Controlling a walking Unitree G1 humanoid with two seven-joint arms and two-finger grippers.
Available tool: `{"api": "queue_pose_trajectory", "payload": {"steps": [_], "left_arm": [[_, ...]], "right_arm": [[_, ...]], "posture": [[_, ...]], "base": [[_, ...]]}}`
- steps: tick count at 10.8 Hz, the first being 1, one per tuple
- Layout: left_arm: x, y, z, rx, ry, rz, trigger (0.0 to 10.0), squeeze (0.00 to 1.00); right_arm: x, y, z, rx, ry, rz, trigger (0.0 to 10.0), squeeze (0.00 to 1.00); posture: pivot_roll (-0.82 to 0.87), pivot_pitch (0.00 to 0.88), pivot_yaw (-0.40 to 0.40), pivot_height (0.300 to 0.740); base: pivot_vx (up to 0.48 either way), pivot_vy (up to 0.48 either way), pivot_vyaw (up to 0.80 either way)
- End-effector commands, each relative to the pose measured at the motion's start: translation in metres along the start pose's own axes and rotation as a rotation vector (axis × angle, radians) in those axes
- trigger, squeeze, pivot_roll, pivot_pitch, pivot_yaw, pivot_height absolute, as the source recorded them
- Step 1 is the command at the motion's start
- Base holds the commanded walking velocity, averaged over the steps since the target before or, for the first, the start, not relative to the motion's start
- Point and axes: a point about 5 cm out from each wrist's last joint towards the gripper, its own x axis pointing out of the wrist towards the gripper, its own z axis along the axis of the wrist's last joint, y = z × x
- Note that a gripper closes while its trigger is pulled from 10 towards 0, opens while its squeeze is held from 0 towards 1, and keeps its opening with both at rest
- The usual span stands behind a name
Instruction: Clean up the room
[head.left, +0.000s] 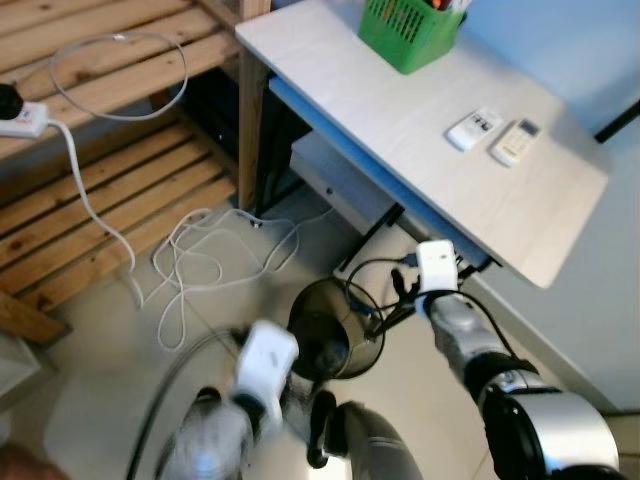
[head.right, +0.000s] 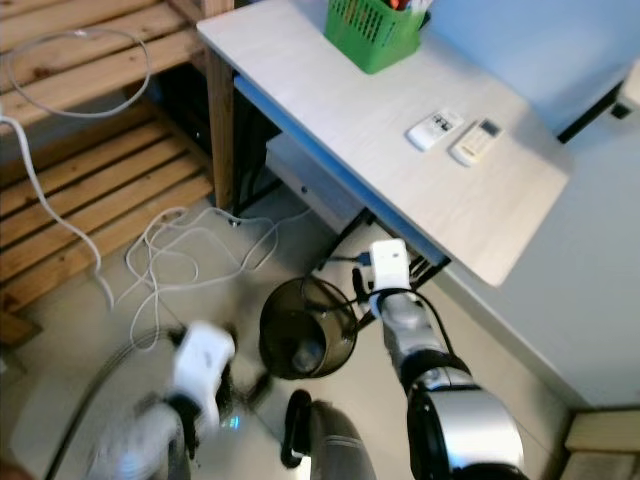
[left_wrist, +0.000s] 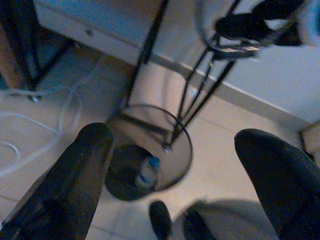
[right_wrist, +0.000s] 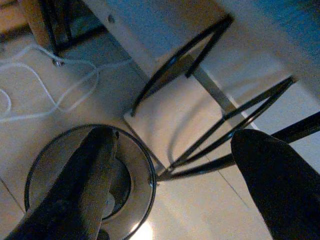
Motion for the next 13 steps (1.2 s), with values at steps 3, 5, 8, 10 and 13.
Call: {"api": "queue_pose_trajectory", "payload": {"steps": [3, 5, 8, 10, 13], "left_arm": [[-0.002, 0.030, -0.002, -0.017, -0.076, 0.112, 10.0, 0.00], [-0.004, 0.053, 0.004, 0.044, -0.134, 0.188, 10.0, 0.00], [0.003, 0.074, 0.071, 0.245, -0.398, 0.316, 10.0, 0.00], [0.026, 0.059, 0.069, 0.178, -0.394, 0.211, 10.0, 0.00], [0.040, 0.057, 0.063, 0.168, -0.345, 0.148, 10.0, 0.00]], "right_arm": [[-0.022, -0.043, -0.010, 0.119, -0.197, -0.068, 10.0, 0.00], [-0.063, -0.058, -0.030, 0.187, -0.325, -0.143, 10.0, 0.00], [-0.079, -0.059, -0.038, 0.179, -0.332, -0.184, 10.0, 0.00], [-0.072, -0.046, -0.016, 0.178, -0.376, -0.175, 10.0, 0.00], [-0.075, -0.037, -0.016, 0.163, -0.368, -0.139, 10.0, 0.00]], "posture": [[0.18, 0.000, -0.137, 0.724], [0.12, 0.000, -0.077, 0.724], [0.05, 0.000, -0.029, 0.724], [-0.01, 0.000, 0.014, 0.724], [-0.04, 0.000, 0.048, 0.724]], "base": [[0.000, 0.000, 0.00], [0.000, 0.000, 0.00], [0.000, 0.000, 0.00], [0.000, -0.231, 0.00], [0.000, -0.144, -0.76]]}}
